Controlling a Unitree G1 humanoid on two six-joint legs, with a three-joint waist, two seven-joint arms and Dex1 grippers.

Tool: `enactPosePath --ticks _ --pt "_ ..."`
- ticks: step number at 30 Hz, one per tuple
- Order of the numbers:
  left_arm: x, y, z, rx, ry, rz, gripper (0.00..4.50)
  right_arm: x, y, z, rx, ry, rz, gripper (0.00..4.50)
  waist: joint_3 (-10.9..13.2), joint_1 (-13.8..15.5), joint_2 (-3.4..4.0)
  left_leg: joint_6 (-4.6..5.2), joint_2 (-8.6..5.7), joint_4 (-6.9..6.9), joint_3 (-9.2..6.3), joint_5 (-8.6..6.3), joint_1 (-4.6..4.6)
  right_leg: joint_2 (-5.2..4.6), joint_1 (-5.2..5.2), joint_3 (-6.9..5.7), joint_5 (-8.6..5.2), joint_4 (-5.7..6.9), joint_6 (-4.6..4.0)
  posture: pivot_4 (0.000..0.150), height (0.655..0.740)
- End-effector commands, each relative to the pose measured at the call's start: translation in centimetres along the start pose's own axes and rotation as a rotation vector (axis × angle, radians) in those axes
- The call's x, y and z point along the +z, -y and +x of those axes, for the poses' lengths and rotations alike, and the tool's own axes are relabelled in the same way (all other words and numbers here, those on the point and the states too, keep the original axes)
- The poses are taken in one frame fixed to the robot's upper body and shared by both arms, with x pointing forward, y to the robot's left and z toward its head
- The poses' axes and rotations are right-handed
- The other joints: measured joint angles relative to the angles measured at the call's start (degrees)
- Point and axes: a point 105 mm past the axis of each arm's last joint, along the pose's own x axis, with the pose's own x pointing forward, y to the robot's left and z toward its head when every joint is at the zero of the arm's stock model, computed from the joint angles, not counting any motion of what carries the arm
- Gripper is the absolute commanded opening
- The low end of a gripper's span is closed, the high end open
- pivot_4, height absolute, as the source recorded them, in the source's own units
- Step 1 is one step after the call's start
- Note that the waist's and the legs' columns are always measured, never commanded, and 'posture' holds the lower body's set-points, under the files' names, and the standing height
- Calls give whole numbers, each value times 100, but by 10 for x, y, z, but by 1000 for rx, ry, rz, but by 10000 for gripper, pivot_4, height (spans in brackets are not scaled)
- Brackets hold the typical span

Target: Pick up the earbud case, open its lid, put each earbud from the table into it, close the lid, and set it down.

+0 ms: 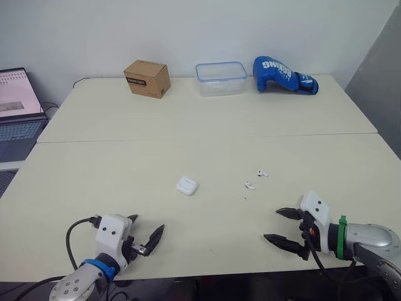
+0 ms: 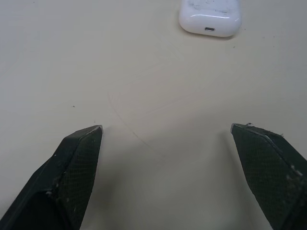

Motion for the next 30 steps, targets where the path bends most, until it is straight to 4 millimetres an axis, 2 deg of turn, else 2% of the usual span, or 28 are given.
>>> enactPosePath --ticks 1,19,23,27,30 --pt "8 2 -1 -11 37 21 44762 9 -3 -1 10 25 -31 45000 0 0 0 0 0 0 0 0 0 0 0 0 0 0 0 1500 7307" --pt "9 6 1 -52 41 29 44762 16 -3 0 22 46 -61 45000 0 -1 0 0 0 0 0 0 0 0 0 -1 0 0 0 1500 7307" --pt "34 3 13 -91 101 75 44762 23 1 -5 46 32 -129 45000 1 20 1 0 0 1 0 0 0 0 0 -1 0 1 0 1500 7307" --pt "62 8 31 -145 169 93 44762 47 14 -12 54 67 -218 45000 0 28 2 -1 0 4 -5 1 2 0 5 -9 1 5 0 1500 7307" --pt "71 12 47 -152 204 119 44762 65 22 -18 81 76 -305 45000 0 4 3 -3 -2 5 -3 3 5 0 8 -6 1 3 0 1500 7307"
